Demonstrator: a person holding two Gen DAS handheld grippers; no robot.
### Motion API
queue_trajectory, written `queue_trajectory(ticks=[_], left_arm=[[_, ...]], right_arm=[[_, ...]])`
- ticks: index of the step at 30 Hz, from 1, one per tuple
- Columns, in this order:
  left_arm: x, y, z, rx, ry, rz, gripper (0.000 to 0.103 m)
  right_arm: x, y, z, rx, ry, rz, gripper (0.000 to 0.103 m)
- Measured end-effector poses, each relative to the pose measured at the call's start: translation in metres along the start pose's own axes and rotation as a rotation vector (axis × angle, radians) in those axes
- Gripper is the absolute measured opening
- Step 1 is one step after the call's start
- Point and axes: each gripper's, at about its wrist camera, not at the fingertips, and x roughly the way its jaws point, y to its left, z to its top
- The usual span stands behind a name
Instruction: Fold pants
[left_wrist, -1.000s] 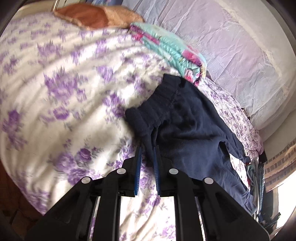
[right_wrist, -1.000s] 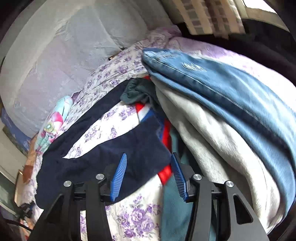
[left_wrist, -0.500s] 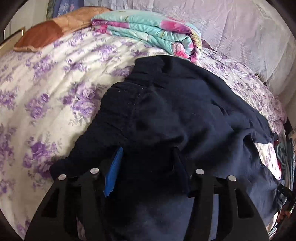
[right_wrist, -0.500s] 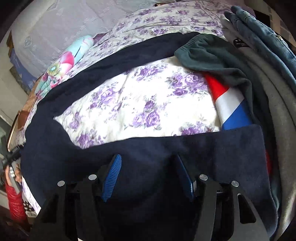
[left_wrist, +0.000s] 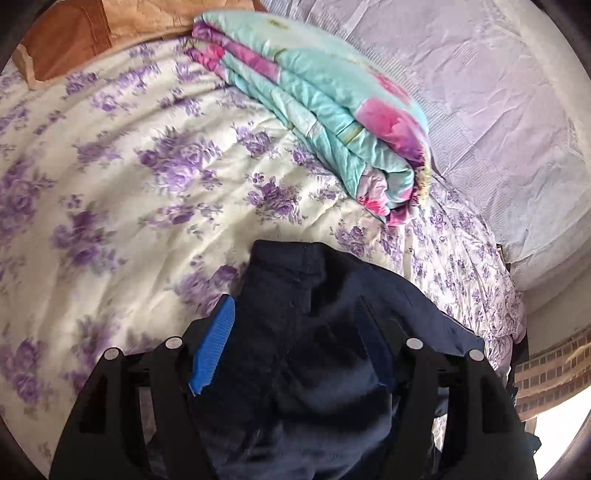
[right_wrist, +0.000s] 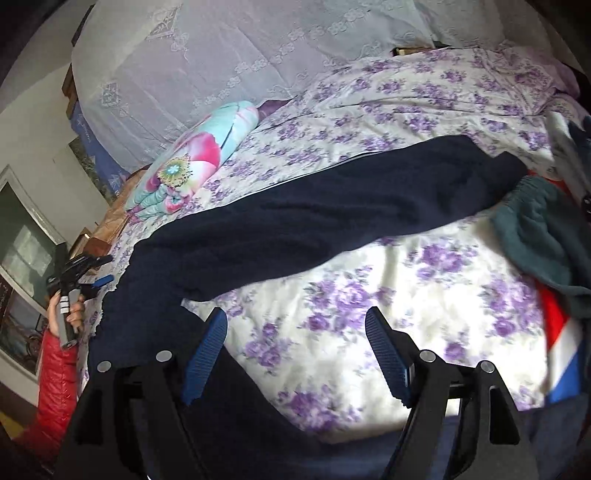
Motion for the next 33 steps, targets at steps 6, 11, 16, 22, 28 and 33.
queue_trajectory(ticks=[6, 11, 16, 22, 28, 33], left_arm=[[0.049, 0.011, 0.023, -0.033, -0.020, -0.013, 0.072], [0.051, 0.016, 0.025, 0.012, -0.027, -0.119, 0.043], [0.031, 0.001, 0.023, 0.124, -0.122, -0.114, 0.043], [0.009, -0.002, 0.022, 0.148, -0.200, -0.152, 0.042], [-0.002, -0.001, 0.017, 0.120, -0.220, -0.190, 0.042], [-0.053, -0.029, -0.018, 0.283, -0.352, -0.203, 0.042]], right_arm=[[0.029, 0.037, 0.027, -0.122, 0.018, 0.006, 0.078], [0.076, 0.069, 0.063, -0.278, 0.033, 0.002, 0.078], [0.148, 0.112, 0.091, -0.656, 0.044, -0.071, 0.082], [0.205, 0.142, 0.097, -1.066, 0.035, -0.103, 0.086], [0.221, 0.134, 0.110, -0.957, 0.046, 0.039, 0.088], [0.202, 0.124, 0.115, -0.846, 0.008, 0.121, 0.088]])
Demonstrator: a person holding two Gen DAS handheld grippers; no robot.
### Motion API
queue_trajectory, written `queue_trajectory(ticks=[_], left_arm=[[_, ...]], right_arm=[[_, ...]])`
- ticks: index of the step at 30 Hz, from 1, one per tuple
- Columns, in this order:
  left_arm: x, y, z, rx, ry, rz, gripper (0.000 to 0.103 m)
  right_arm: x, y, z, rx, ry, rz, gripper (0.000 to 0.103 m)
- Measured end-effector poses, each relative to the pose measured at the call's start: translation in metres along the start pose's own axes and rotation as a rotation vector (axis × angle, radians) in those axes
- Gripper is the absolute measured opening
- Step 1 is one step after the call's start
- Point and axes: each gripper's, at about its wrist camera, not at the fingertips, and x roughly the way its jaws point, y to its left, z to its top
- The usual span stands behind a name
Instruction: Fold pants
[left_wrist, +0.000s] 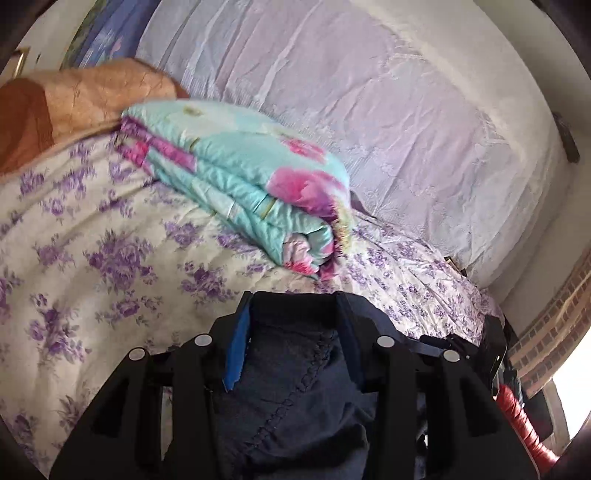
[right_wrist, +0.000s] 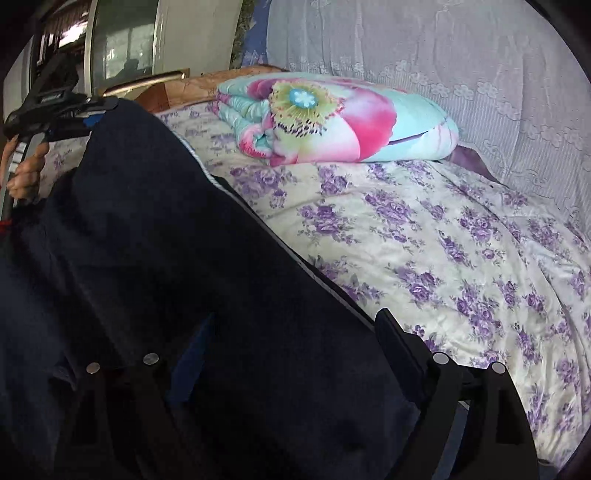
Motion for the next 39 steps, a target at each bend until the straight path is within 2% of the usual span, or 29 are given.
queue_trajectory(ticks=[3, 6, 9, 10, 11, 12, 13, 16, 18, 23, 27, 30, 33, 35, 39], left_arm=[[-0.022, -0.012, -0.009, 0.044, -0.049, -0.024, 0.042], [-0.033, -0.008, -0.016, 0.008, -0.061, -0.047, 0.042], [-0.043, -0.007, -0.021, 0.003, -0.088, -0.072, 0.042], [-0.044, -0.008, -0.022, 0.011, -0.097, -0.075, 0.042], [-0.043, -0.010, -0.023, 0.027, -0.097, -0.070, 0.042], [-0.041, -0.011, -0.024, 0.037, -0.092, -0.058, 0.042], [-0.037, -0.011, -0.025, 0.037, -0.084, -0.040, 0.042], [-0.029, 0.000, -0.023, 0.001, -0.062, -0.010, 0.042], [-0.029, 0.010, -0.020, -0.057, -0.054, -0.042, 0.042], [-0.051, 0.016, -0.020, -0.097, -0.071, -0.101, 0.043], [-0.097, 0.022, -0.050, -0.118, -0.038, -0.179, 0.046], [-0.129, 0.042, -0.084, -0.201, 0.060, -0.175, 0.055], [-0.157, 0.077, -0.124, -0.398, 0.130, -0.180, 0.060], [-0.166, 0.089, -0.145, -0.497, 0.160, -0.194, 0.060], [-0.174, 0.071, -0.149, -0.477, 0.138, -0.177, 0.060]], right_arm=[[-0.023, -0.002, 0.002, -0.013, -0.077, -0.077, 0.088], [-0.016, -0.008, 0.000, -0.045, -0.036, -0.146, 0.088], [0.004, -0.018, -0.006, -0.057, 0.016, -0.109, 0.086], [0.008, -0.021, -0.008, -0.054, 0.029, -0.073, 0.080], [0.012, -0.023, -0.009, -0.044, 0.049, -0.040, 0.055], [0.015, -0.023, -0.010, -0.030, 0.069, -0.021, 0.036], [0.013, -0.023, -0.011, -0.009, 0.080, -0.016, 0.009], [-0.018, -0.012, -0.014, 0.025, 0.037, -0.068, 0.008], [-0.051, 0.005, -0.012, 0.050, -0.002, -0.115, 0.008], [-0.138, 0.087, -0.023, -0.014, -0.076, -0.235, 0.008], [-0.192, 0.162, -0.056, -0.015, -0.105, -0.262, 0.008], [-0.205, 0.214, -0.091, 0.003, -0.096, -0.231, 0.008], [-0.201, 0.246, -0.122, 0.041, -0.059, -0.202, 0.008], [-0.197, 0.250, -0.137, 0.079, -0.049, -0.202, 0.008], [-0.202, 0.246, -0.146, 0.163, -0.099, -0.189, 0.008]])
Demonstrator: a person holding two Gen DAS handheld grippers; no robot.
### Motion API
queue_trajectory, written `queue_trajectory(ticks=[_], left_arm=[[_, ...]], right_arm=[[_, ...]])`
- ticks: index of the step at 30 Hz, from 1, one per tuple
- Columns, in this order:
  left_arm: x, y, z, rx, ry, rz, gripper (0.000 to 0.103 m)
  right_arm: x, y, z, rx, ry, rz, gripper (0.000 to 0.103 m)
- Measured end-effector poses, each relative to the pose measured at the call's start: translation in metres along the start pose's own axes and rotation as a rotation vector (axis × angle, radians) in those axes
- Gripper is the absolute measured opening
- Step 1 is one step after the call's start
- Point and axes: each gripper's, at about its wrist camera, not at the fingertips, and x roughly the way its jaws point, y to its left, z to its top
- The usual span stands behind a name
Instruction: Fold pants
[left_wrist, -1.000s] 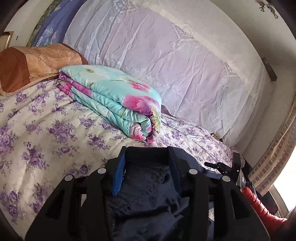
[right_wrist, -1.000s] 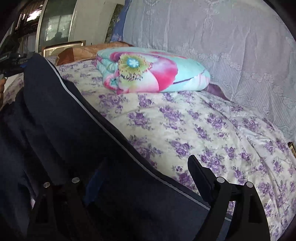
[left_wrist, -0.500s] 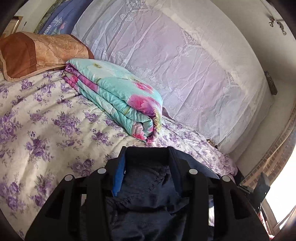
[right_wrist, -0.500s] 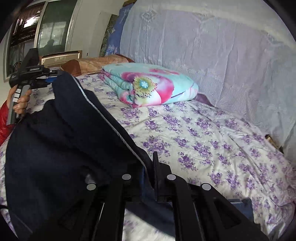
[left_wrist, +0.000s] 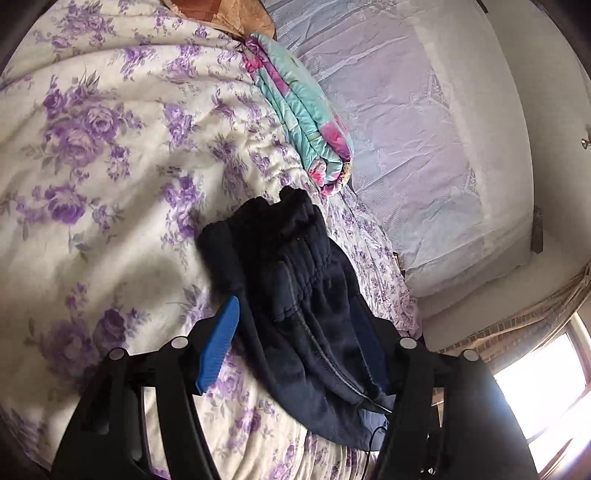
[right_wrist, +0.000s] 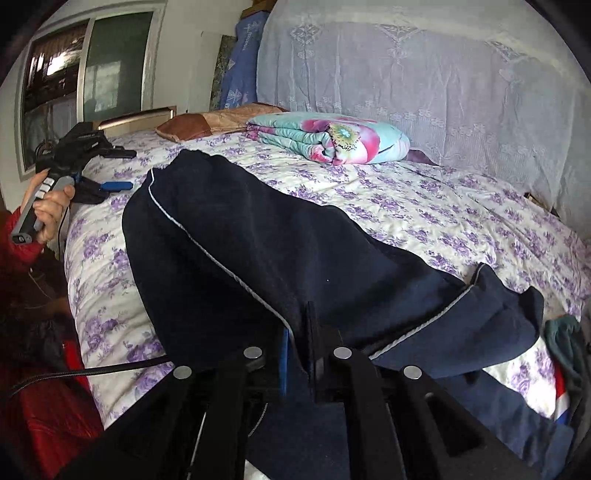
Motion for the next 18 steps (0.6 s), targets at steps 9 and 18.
queue_trajectory(ticks=[9, 18], left_arm=[[0.041, -0.017, 0.011, -0.017, 0.043, 0.171, 0.062], [0.033, -0.021, 0.033, -0.033, -0.010, 0.142, 0.016]], right_arm=[[-0.004, -0.006, -0.003, 0.105, -0.088, 0.001, 0.009], [-0.011, -0.002, 0.007, 0.137, -0.104, 0.040, 0.009]])
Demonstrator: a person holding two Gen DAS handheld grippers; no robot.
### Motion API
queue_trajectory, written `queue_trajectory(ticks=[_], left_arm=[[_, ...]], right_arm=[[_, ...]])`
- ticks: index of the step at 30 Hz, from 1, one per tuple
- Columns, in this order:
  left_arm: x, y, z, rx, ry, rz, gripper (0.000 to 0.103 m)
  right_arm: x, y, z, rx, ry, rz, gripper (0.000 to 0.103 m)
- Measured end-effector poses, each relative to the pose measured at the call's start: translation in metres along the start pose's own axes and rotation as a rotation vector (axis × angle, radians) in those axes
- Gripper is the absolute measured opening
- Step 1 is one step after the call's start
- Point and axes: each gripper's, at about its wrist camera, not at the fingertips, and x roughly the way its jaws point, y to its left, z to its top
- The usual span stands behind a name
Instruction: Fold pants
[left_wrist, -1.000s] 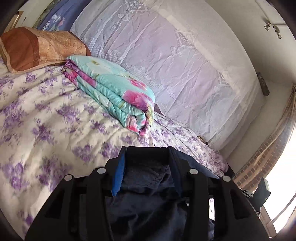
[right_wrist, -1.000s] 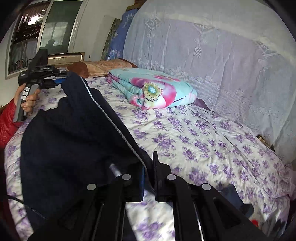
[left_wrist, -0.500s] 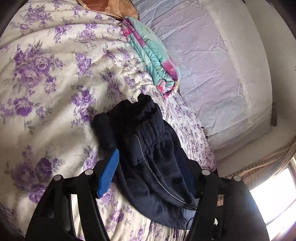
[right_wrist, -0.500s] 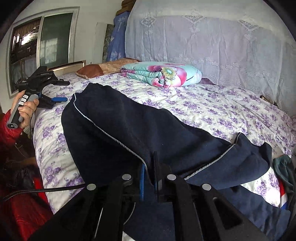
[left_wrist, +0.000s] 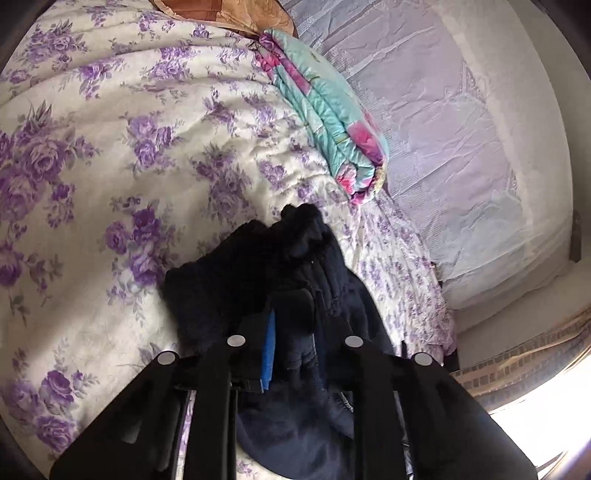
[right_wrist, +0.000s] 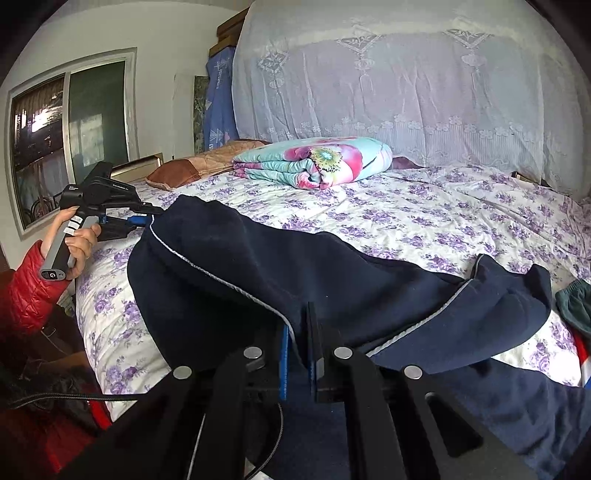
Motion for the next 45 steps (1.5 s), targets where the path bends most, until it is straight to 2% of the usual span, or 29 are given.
queue_trajectory(ticks=[2, 4, 6, 8, 11, 13, 14, 16, 17, 19, 20, 21, 22, 24, 26, 27, 28, 29, 30, 32, 33, 35, 38, 42, 43, 45], left_arm=[[-0.017, -0.009, 0.008, 0.023, -0.037, -0.021, 0.016], [-0.030, -0.011, 0.014, 0.047, -0.063, -0.001, 0.016], [-0.026, 0.001, 0.016, 0.069, -0.019, 0.057, 0.017], [-0.005, 0.031, 0.008, 0.003, 0.053, 0.131, 0.018], [-0.015, 0.051, 0.000, -0.016, 0.012, 0.020, 0.021], [-0.034, 0.052, -0.001, -0.052, -0.043, 0.005, 0.022], [-0.047, 0.048, -0.002, -0.047, -0.093, 0.035, 0.022], [-0.064, 0.028, -0.006, 0.034, -0.147, 0.108, 0.022], [-0.068, 0.011, -0.011, 0.099, -0.154, 0.118, 0.022], [-0.061, -0.025, -0.027, 0.213, -0.089, 0.073, 0.034], [-0.047, -0.047, -0.039, 0.275, -0.014, 0.040, 0.059], [-0.030, -0.067, -0.053, 0.336, 0.056, 0.010, 0.078], [-0.012, -0.088, -0.069, 0.405, 0.108, -0.024, 0.080], [0.025, -0.121, -0.108, 0.563, 0.207, -0.045, 0.081], [0.058, -0.138, -0.137, 0.683, 0.260, -0.021, 0.081], [0.073, -0.139, -0.149, 0.721, 0.278, 0.009, 0.081], [0.088, -0.135, -0.159, 0.747, 0.298, 0.039, 0.083], [0.100, -0.128, -0.166, 0.766, 0.311, 0.069, 0.089], [0.112, -0.119, -0.171, 0.796, 0.303, 0.091, 0.092], [0.115, -0.120, -0.187, 0.916, 0.241, 0.146, 0.095], [0.113, -0.125, -0.191, 0.949, 0.235, 0.151, 0.098], [0.113, -0.123, -0.192, 0.949, 0.236, 0.164, 0.098], [0.111, -0.118, -0.187, 0.921, 0.243, 0.115, 0.098], [0.107, -0.113, -0.184, 0.910, 0.254, 0.067, 0.098], [0.108, -0.113, -0.185, 0.912, 0.254, 0.063, 0.098], [0.108, -0.113, -0.184, 0.913, 0.254, 0.056, 0.098]], right_arm=[[-0.004, 0.014, 0.004, -0.035, 0.008, 0.039, 0.009], [0.004, 0.033, -0.002, -0.107, 0.085, 0.081, 0.009], [0.023, 0.044, -0.017, -0.157, 0.197, 0.085, 0.009], [0.043, 0.041, -0.034, -0.139, 0.291, 0.087, 0.011], [0.044, 0.038, -0.037, -0.107, 0.294, 0.101, 0.011], [0.046, 0.038, -0.039, -0.106, 0.296, 0.101, 0.012], [0.047, 0.038, -0.040, -0.106, 0.295, 0.101, 0.012], [0.047, 0.038, -0.040, -0.104, 0.293, 0.106, 0.014], [0.047, 0.038, -0.041, -0.099, 0.292, 0.109, 0.014], [0.048, 0.037, -0.041, -0.089, 0.291, 0.117, 0.015], [0.047, 0.036, -0.041, -0.088, 0.290, 0.118, 0.016], [0.047, 0.036, -0.040, -0.087, 0.289, 0.119, 0.016], [0.046, 0.036, -0.040, -0.082, 0.287, 0.123, 0.018], [0.041, 0.034, -0.038, -0.060, 0.280, 0.162, 0.026], [0.020, 0.025, -0.031, -0.015, 0.227, 0.209, 0.043], [0.004, 0.018, -0.023, -0.001, 0.170, 0.183, 0.048], [-0.013, 0.007, -0.012, 0.019, 0.104, 0.128, 0.062], [-0.026, -0.007, 0.001, 0.057, 0.049, 0.064, 0.075], [-0.034, -0.025, 0.016, 0.116, 0.010, -0.012, 0.080], [-0.029, -0.061, 0.042, 0.241, 0.004, -0.178, 0.095], [-0.017, -0.076, 0.053, 0.289, 0.026, -0.264, 0.097], [0.018, -0.103, 0.068, 0.354, 0.102, -0.388, 0.097], [0.078, -0.137, 0.074, 0.419, 0.241, -0.460, 0.097], [0.137, -0.164, 0.063, 0.375, 0.402, -0.611, 0.097], [0.145, -0.171, 0.056, 0.374, 0.432, -0.617, 0.095], [0.151, -0.186, 0.037, 0.417, 0.483, -0.572, 0.069]])
